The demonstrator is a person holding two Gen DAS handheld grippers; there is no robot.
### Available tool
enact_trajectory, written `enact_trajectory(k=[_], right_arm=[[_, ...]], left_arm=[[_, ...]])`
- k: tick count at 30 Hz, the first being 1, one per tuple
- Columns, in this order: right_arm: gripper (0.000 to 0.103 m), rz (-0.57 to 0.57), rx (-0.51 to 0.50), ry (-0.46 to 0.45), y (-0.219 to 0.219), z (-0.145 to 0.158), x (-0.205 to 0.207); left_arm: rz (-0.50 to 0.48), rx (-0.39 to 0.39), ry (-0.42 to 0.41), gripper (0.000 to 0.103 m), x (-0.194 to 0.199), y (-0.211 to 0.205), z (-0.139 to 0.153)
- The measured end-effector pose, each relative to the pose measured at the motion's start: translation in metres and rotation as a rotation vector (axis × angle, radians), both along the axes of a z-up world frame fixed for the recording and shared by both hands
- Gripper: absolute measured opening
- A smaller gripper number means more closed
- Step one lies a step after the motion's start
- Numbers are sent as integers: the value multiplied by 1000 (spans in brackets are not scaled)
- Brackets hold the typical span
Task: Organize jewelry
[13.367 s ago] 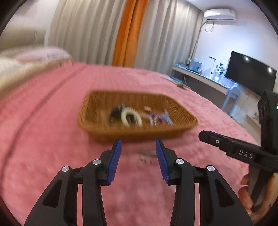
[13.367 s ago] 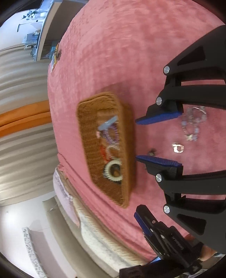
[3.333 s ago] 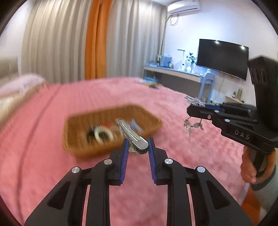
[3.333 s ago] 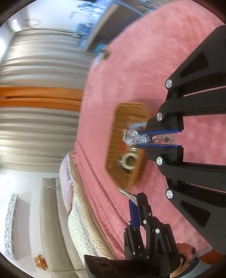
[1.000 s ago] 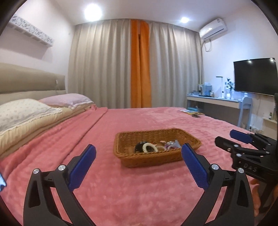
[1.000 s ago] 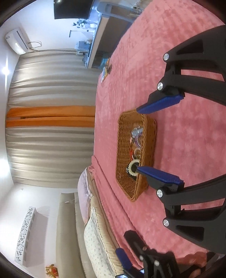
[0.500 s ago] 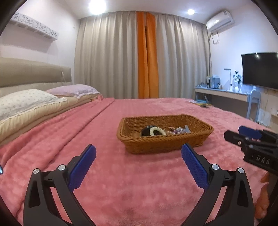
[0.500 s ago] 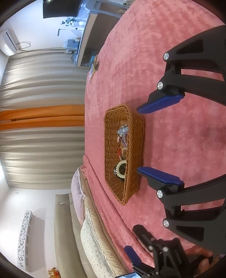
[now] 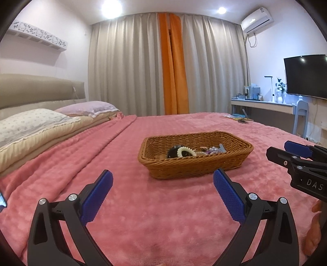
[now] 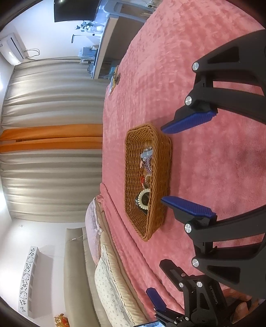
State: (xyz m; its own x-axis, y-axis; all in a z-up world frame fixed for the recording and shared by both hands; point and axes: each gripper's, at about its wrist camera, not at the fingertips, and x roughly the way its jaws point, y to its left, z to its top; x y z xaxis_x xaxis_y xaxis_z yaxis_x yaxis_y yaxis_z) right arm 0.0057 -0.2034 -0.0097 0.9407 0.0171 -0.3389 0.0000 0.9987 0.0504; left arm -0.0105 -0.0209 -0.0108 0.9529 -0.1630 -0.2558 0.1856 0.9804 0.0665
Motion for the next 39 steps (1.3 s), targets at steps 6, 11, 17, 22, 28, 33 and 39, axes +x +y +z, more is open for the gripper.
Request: enact_trajectory(k=[6, 11, 17, 22, 28, 33, 39], right_arm=[[60, -1, 0, 2, -1, 0, 1], [60, -5, 4, 4, 0, 0, 1], [60, -6, 26, 11, -5, 0, 3], [60, -6, 50, 20, -9, -2, 5], [61, -12, 61, 25, -12, -2, 6], [64, -14, 41, 16, -8, -2, 5], [66, -17, 37, 14, -7, -2, 3]], left_arm=[[8, -10, 0, 95, 1, 3, 0], [8, -27, 16, 95, 5, 7, 1], [8, -25, 15, 95, 5, 8, 1], [7, -25, 16, 95, 5, 7, 1], [7, -26, 16, 95, 5, 6, 1], [4, -26, 18, 95, 5, 7, 1], [2, -26, 22, 95, 7, 6, 0]])
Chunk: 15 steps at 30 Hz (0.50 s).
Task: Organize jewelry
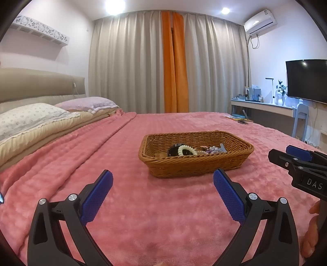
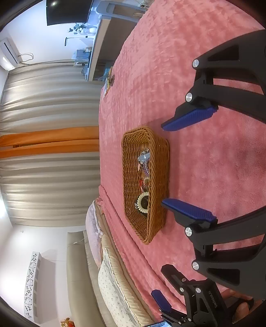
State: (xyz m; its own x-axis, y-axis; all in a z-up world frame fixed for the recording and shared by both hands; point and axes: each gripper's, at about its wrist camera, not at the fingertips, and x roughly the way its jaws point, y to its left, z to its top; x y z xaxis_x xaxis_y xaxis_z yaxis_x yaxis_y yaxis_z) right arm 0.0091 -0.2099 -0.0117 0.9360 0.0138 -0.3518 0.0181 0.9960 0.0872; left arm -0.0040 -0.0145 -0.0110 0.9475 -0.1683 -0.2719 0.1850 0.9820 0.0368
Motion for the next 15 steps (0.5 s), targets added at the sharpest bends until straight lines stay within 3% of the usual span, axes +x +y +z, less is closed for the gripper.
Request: enact_trajectory(k=[15], right_arm=[[68, -5, -3, 2, -1, 0, 0]], left_arm=[[1, -10, 8, 95, 3, 2, -2]])
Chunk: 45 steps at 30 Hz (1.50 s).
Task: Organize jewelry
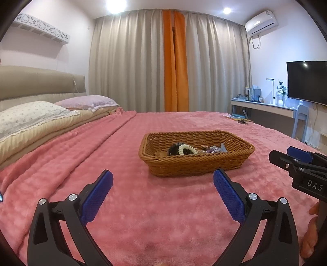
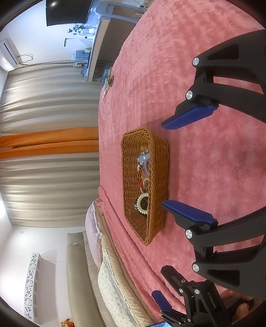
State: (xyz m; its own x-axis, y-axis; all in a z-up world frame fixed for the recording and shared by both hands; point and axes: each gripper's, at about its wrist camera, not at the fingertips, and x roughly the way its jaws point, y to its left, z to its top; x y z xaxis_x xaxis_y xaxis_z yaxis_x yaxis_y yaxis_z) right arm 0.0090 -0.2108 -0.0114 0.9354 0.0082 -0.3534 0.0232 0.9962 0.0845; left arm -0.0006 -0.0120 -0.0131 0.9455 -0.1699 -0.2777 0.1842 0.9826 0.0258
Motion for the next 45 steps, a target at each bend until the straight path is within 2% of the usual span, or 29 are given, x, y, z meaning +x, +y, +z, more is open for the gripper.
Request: enact_trajectory(k=[45], right_arm=[[75, -8, -13, 1, 2, -2, 0]], left_arm=[[12, -3, 18, 95, 0, 3, -3]])
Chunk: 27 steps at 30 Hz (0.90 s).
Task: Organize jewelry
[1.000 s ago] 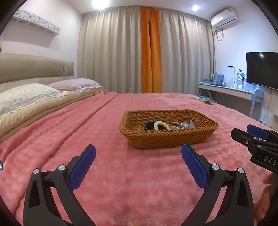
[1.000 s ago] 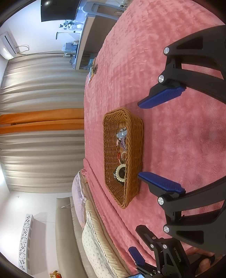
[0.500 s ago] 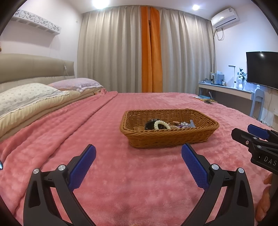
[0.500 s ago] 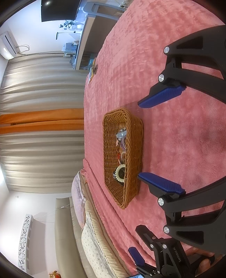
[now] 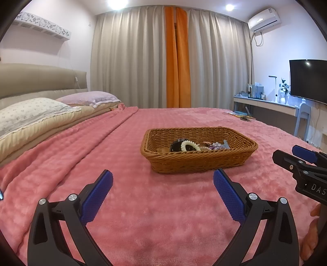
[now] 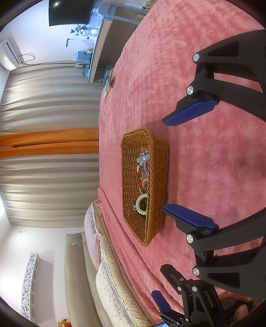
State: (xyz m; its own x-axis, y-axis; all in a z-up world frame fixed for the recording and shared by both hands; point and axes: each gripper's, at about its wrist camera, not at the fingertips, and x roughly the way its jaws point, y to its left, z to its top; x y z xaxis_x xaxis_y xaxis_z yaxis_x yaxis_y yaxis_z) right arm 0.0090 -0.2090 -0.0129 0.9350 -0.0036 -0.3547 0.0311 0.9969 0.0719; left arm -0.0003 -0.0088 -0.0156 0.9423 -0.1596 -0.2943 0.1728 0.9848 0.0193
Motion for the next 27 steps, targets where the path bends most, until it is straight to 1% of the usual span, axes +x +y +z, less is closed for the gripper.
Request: enact_trajectory(k=[14, 19, 22, 27], right_arm=[[75, 1, 0, 1, -1, 0, 0], [75, 0, -1, 1, 0, 0, 0], [75, 1, 0, 1, 0, 0, 0], [75, 3, 0, 4, 0, 0, 0]], left_arm=[[-1, 21, -2, 95, -1, 0, -3], [3, 3, 9, 95, -1, 3, -2], [17, -4, -7, 96, -4, 6, 0], [19, -25, 10, 96, -1, 9, 2]])
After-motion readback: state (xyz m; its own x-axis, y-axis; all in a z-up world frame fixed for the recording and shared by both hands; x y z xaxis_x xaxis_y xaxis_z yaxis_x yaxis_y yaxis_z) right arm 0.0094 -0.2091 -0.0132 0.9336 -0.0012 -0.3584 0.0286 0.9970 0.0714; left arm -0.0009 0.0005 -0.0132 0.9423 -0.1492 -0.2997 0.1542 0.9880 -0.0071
